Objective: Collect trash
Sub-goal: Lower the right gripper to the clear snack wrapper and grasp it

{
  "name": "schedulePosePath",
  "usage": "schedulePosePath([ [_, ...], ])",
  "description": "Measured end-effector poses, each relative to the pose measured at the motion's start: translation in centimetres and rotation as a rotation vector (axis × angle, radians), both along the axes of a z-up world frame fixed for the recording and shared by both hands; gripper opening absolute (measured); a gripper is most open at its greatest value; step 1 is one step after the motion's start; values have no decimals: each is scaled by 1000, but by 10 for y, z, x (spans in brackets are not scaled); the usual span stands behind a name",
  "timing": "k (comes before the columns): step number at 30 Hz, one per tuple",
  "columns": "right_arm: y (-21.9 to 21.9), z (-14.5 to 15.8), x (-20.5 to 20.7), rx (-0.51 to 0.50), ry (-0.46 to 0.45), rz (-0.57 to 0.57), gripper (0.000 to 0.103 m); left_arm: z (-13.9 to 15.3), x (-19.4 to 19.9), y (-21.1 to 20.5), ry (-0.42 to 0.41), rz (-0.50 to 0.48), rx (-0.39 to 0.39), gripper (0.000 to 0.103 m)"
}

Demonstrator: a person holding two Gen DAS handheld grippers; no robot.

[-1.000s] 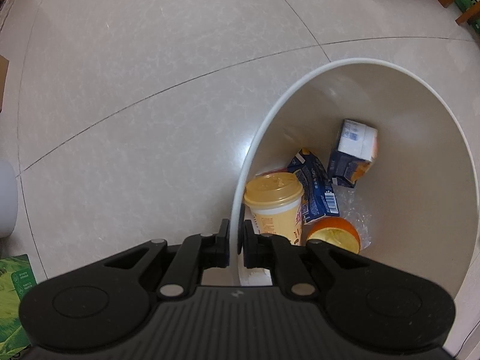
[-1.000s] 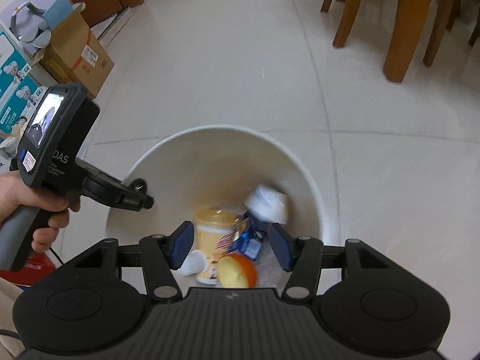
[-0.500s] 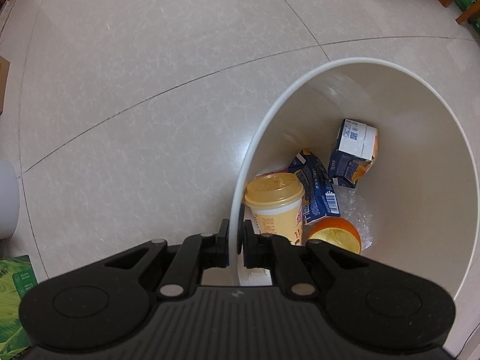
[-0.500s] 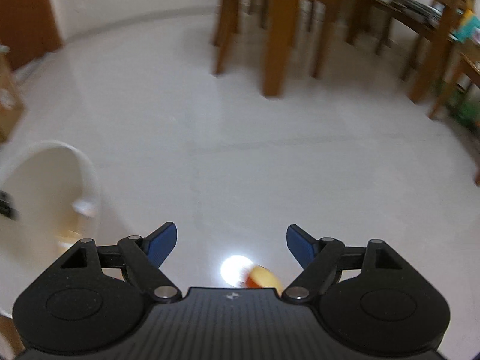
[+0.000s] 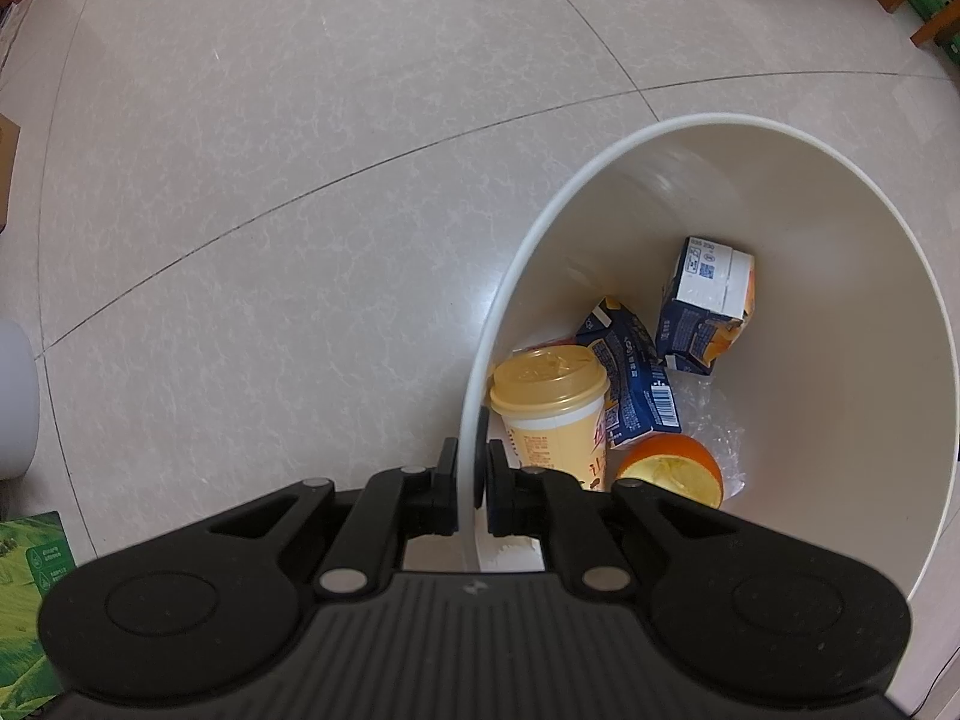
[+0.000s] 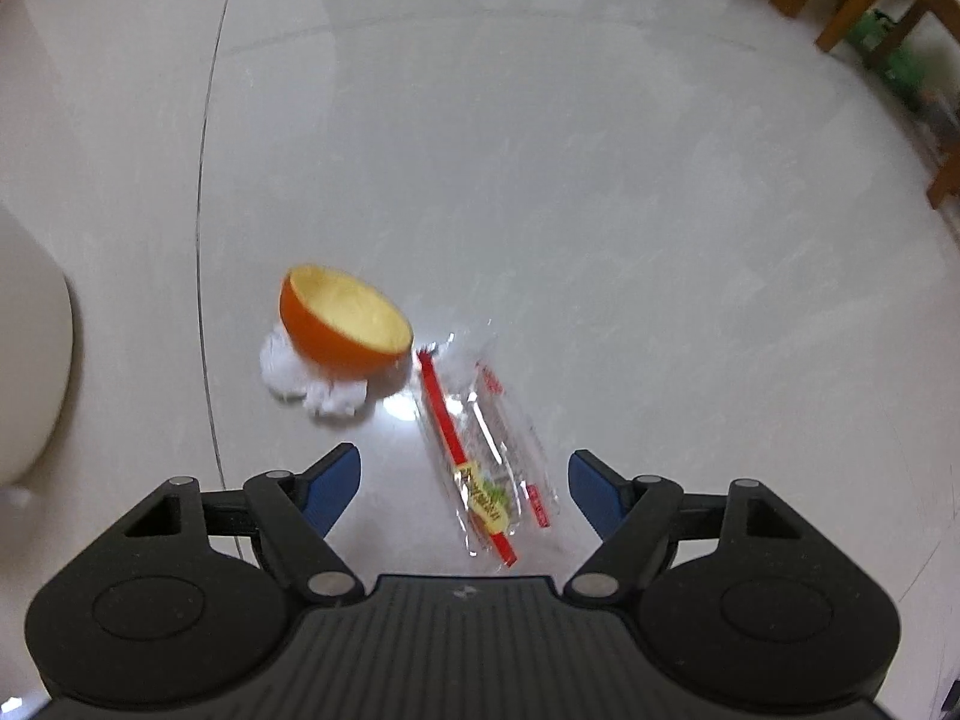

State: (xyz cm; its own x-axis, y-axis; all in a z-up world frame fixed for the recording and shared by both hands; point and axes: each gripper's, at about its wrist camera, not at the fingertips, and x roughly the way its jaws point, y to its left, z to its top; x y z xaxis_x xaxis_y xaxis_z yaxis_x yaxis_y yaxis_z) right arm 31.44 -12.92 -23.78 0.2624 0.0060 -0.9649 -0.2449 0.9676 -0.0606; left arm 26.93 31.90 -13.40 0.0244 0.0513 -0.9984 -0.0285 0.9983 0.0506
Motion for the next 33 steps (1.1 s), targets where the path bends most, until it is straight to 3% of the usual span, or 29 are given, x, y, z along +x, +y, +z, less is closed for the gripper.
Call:
schedulePosePath([
  [7,8,-38,10,-49,47,68,81,1,0,0,-1,-1,-3,5],
  [19,4,-79,34,-60,65,42,78,1,0,0,0,-6,2,5],
  [24,6,-86,39,-65,84,53,58,0,0,0,1,-6,0,5],
  [33,3,-88,45,-70,98,13,42,0,-1,0,0,-6,1,5],
])
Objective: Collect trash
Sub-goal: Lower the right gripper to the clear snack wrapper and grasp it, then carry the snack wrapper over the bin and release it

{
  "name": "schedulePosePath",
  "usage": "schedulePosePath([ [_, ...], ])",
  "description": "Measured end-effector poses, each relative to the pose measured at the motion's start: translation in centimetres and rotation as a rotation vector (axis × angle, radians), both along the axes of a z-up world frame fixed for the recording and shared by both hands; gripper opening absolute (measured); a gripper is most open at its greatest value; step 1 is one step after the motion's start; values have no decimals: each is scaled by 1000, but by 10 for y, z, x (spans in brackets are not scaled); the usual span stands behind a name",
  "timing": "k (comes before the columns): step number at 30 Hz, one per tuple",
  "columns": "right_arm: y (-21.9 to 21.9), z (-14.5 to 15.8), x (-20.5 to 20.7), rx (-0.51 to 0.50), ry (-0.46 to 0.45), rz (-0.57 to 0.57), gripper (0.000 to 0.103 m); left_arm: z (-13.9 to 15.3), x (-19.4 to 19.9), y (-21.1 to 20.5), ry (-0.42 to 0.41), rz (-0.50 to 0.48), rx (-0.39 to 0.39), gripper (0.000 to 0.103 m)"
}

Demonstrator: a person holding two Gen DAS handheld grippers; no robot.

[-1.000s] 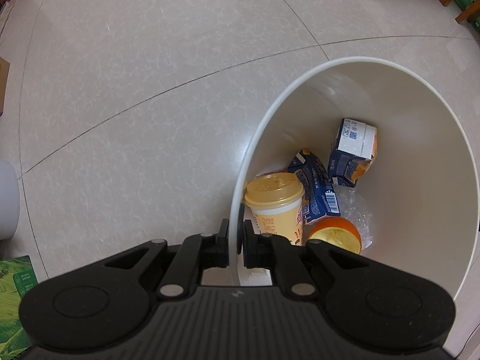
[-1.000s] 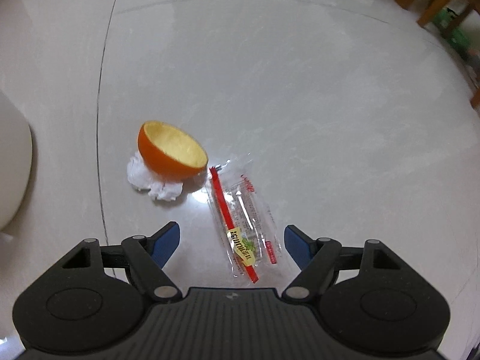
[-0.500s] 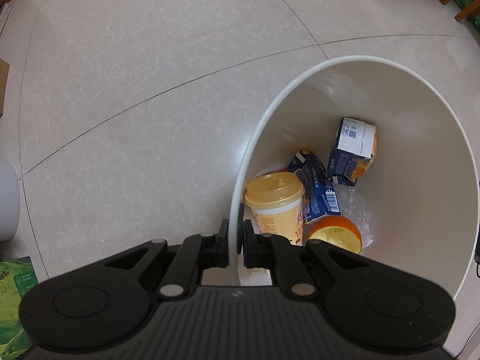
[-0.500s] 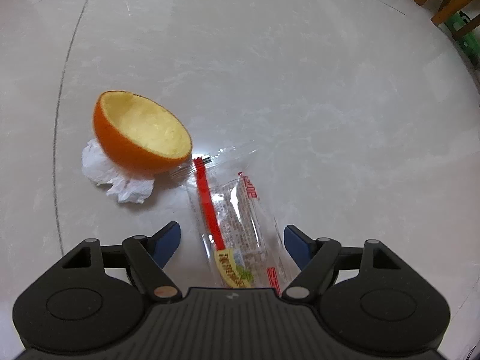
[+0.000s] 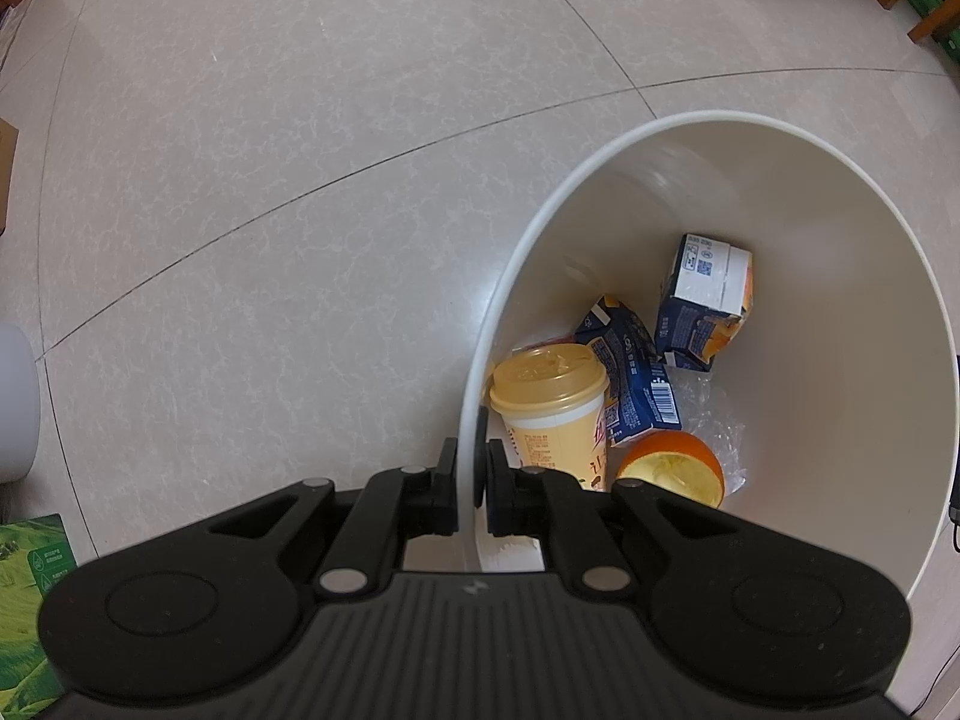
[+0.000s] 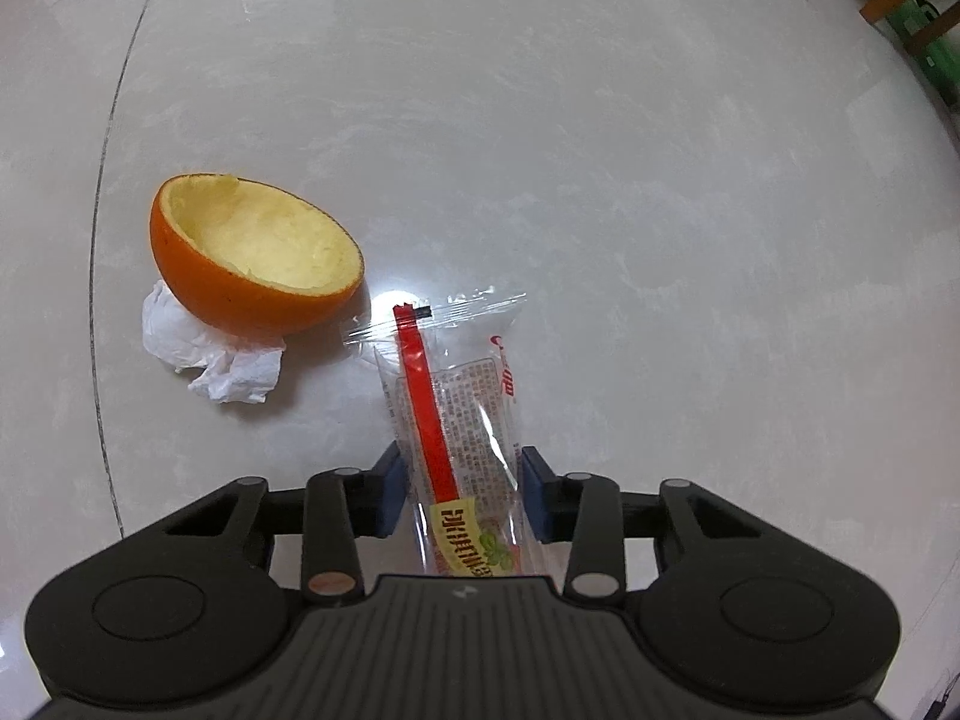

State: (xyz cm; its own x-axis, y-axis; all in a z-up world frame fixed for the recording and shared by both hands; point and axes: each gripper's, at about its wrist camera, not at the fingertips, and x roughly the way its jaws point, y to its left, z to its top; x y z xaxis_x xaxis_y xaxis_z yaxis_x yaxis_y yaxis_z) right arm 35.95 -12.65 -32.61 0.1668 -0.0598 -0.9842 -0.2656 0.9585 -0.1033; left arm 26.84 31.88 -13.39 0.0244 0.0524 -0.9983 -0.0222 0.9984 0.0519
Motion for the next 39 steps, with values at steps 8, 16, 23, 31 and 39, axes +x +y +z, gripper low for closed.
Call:
schedulePosePath([
  [8,4,23,4,-3,15,-26,39,0,0,0,-2,0,3,5],
  [16,16,87,-4,50,-19,11,39,0,0,0,-1,2,5,5],
  [23,44,174,-12,147,-82,48,39,-1,-1,-1,-3,-2,11,6],
  [31,107,280,-32,286,-175,219,39,-1,0,-1,-4,4,14,6],
  [39,185,336,-48,402,-204,372,39,-1,0,-2,-5,4,16,6],
])
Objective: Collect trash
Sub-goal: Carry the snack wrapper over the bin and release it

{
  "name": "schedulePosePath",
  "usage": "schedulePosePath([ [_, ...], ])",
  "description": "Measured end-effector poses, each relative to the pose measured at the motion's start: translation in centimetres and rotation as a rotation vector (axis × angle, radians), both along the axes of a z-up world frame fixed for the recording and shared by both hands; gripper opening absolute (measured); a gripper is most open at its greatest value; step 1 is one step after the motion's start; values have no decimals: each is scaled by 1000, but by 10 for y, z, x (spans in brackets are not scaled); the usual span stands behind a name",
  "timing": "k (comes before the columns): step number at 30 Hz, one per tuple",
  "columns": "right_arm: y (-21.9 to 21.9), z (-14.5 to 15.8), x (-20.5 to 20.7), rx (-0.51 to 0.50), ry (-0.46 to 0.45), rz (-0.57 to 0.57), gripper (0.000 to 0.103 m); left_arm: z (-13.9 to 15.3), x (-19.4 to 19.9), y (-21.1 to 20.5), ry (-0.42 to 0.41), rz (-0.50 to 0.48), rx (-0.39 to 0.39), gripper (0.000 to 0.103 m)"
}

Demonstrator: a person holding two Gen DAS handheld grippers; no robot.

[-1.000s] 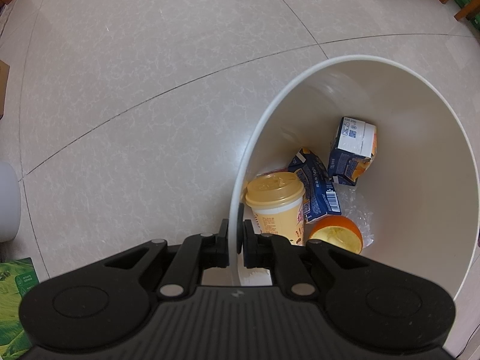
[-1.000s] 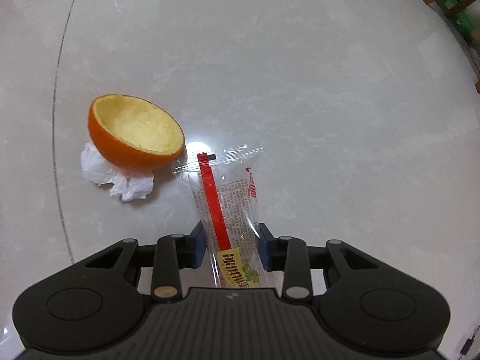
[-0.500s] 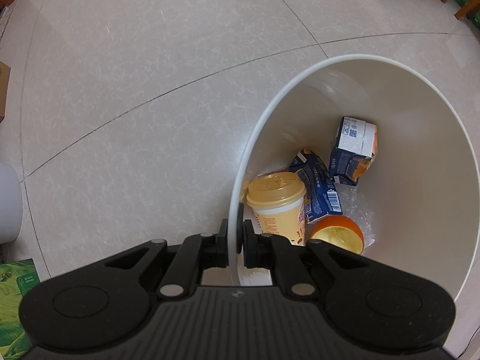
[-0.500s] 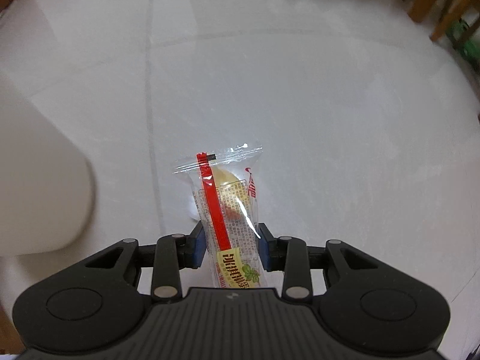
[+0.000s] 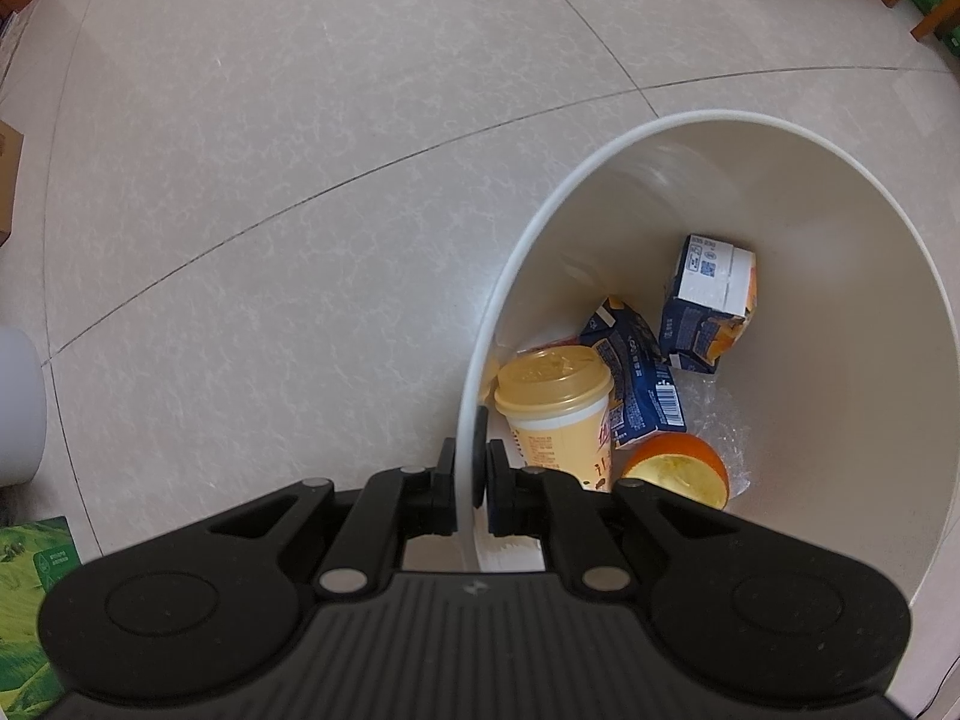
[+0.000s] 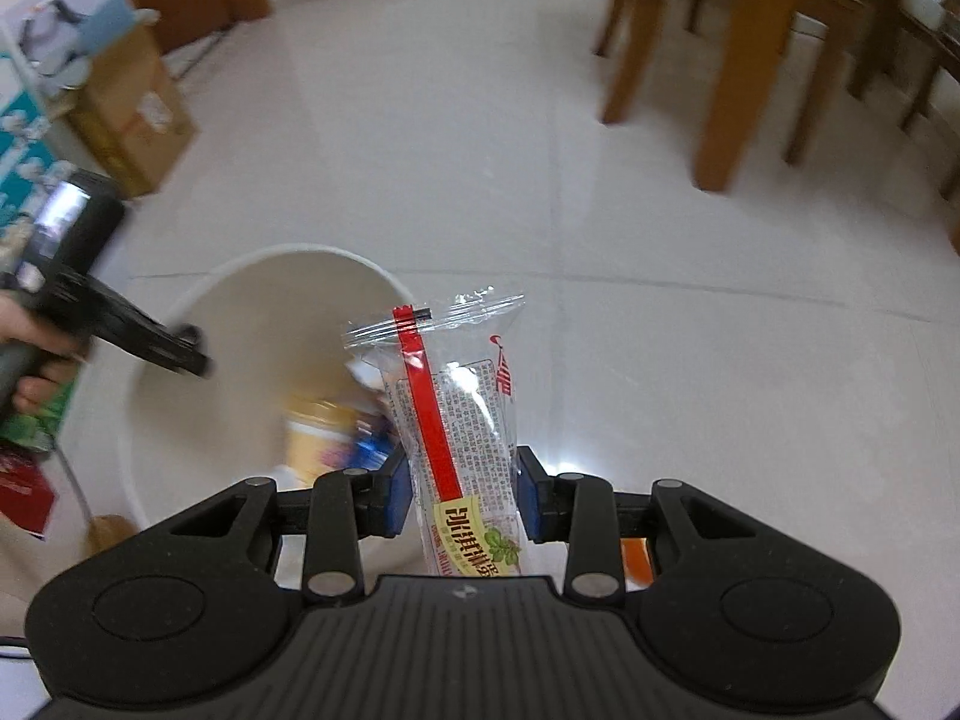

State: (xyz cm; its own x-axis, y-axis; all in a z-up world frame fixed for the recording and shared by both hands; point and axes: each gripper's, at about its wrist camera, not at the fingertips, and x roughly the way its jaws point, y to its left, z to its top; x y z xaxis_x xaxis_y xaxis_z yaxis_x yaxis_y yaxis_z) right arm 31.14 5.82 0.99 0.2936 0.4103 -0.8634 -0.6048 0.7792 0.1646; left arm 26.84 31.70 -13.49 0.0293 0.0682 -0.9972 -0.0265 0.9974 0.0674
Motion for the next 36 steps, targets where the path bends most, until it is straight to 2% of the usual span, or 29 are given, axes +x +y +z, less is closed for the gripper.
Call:
schedulePosePath([
  [6,37,14,-4,49,4,78,39,0,0,0,-1,1,0,6],
  [10,58,8,-8,46,4,114,42,0,0,0,-1,0,1,6],
  [11,61,5,-10,35,-3,117,48,0,0,0,-1,0,1,6],
  [12,63,5,-12,27,-3,121,62,0,0,0,-1,2,0,6],
  [15,66,2,-17,28,-21,121,84,0,0,0,0,2,-1,6],
  [20,53,6,-16,46,-52,95,85,0,0,0,0,3,0,6],
  [25,28,5,-5,54,-60,10,87,0,0,0,0,3,1,6],
  [32,-14,-11,4,21,-66,-96,88,1,0,1,1,5,0,6],
  [36,-39,-31,9,-19,-92,-153,90,2,0,0,0,5,0,6],
])
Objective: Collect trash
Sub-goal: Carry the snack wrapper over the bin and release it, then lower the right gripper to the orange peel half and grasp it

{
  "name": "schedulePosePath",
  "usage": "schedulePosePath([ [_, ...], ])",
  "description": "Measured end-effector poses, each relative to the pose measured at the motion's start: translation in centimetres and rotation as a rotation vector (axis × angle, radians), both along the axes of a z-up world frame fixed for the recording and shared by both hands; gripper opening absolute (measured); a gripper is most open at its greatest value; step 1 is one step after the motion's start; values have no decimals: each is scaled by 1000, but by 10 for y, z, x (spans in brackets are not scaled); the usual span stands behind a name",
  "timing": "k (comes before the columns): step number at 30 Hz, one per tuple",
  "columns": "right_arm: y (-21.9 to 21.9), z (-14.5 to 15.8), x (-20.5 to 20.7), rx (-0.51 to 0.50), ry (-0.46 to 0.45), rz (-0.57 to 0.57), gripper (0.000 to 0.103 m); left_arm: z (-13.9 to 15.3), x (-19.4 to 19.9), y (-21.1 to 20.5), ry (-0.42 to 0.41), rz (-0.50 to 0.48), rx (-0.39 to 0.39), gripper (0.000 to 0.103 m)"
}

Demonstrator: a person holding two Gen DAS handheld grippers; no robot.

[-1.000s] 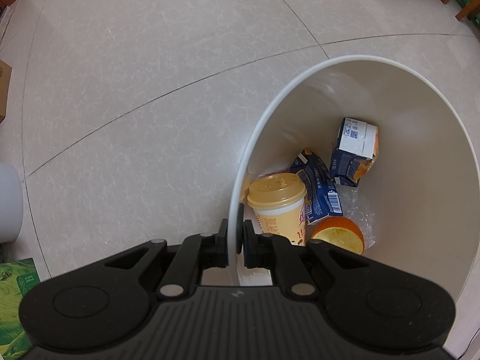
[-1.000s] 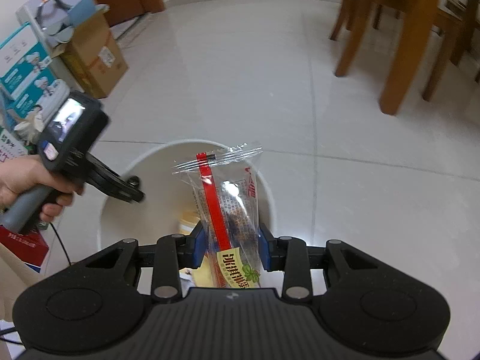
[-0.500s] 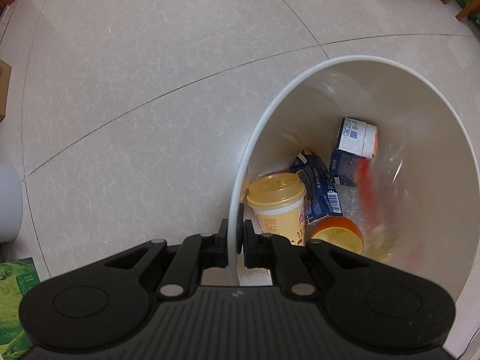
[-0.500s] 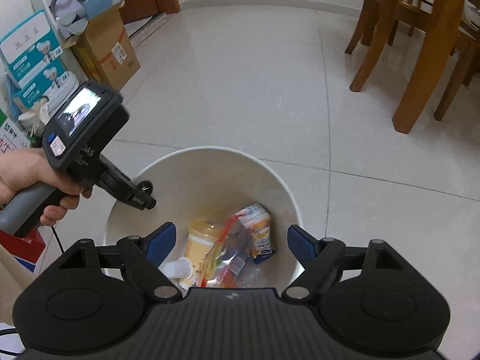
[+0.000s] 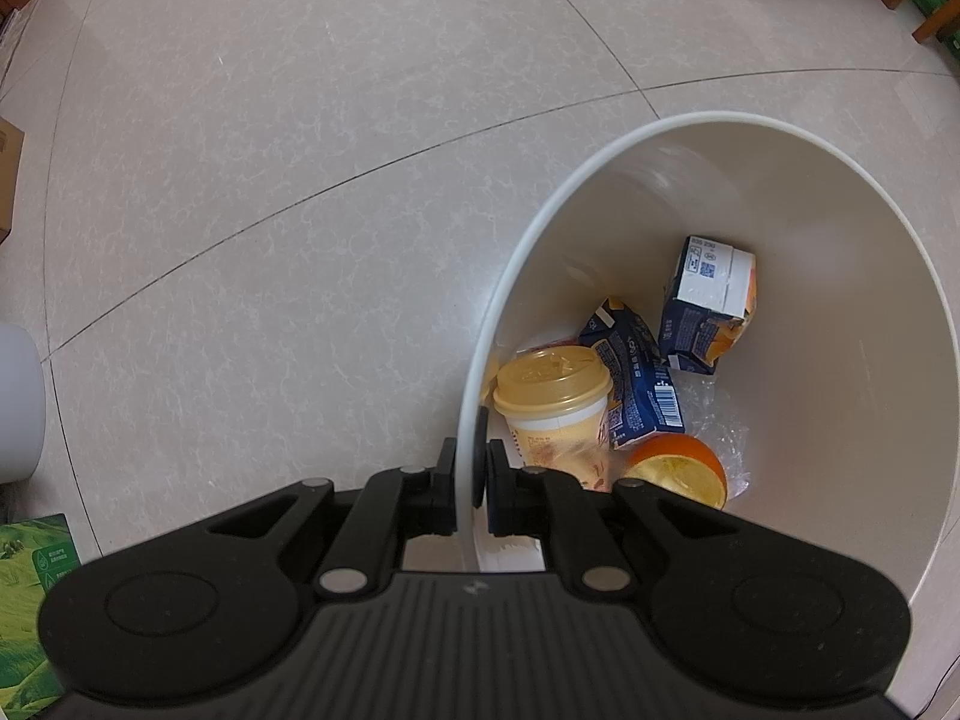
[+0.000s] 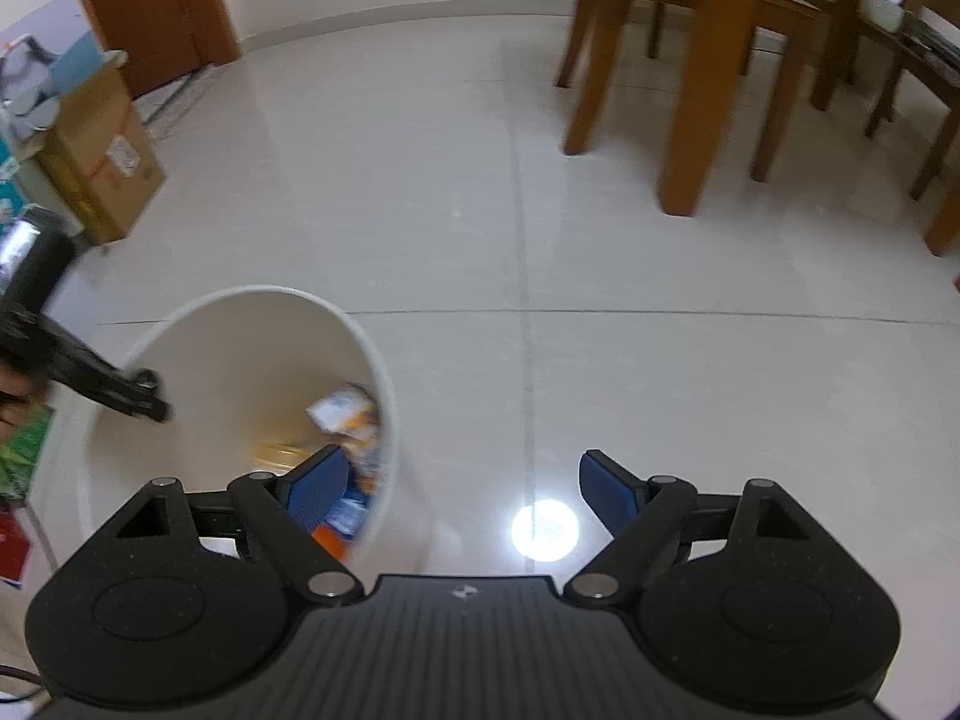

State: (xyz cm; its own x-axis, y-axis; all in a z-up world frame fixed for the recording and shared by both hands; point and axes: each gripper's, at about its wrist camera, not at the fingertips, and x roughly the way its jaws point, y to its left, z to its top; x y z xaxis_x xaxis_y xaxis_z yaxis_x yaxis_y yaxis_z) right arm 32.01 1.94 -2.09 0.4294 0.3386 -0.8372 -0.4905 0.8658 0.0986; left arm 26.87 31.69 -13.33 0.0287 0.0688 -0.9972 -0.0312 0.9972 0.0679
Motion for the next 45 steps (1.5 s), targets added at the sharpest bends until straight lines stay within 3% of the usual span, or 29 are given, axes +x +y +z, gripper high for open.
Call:
schedulePosePath([
  [8,-50,-86,24,-80,69,-134,92,2,0,-1,-1,-3,-9,6],
  [11,-68,-132,38,-101,168,-213,92,2,0,-1,-1,-6,-7,6],
  [17,-104,-196,61,-40,339,-402,92,1,0,-1,0,-8,-4,6],
  [21,-119,-230,72,58,467,-510,93,1,0,-2,-1,-8,-2,6],
  [27,-122,-264,76,76,535,-589,94,-1,0,-1,-1,-4,1,6],
  [41,-114,-301,86,21,531,-636,94,0,0,-1,1,-2,-2,6],
  [45,-109,-305,90,16,529,-637,83,0,-1,-1,1,-2,-5,6],
])
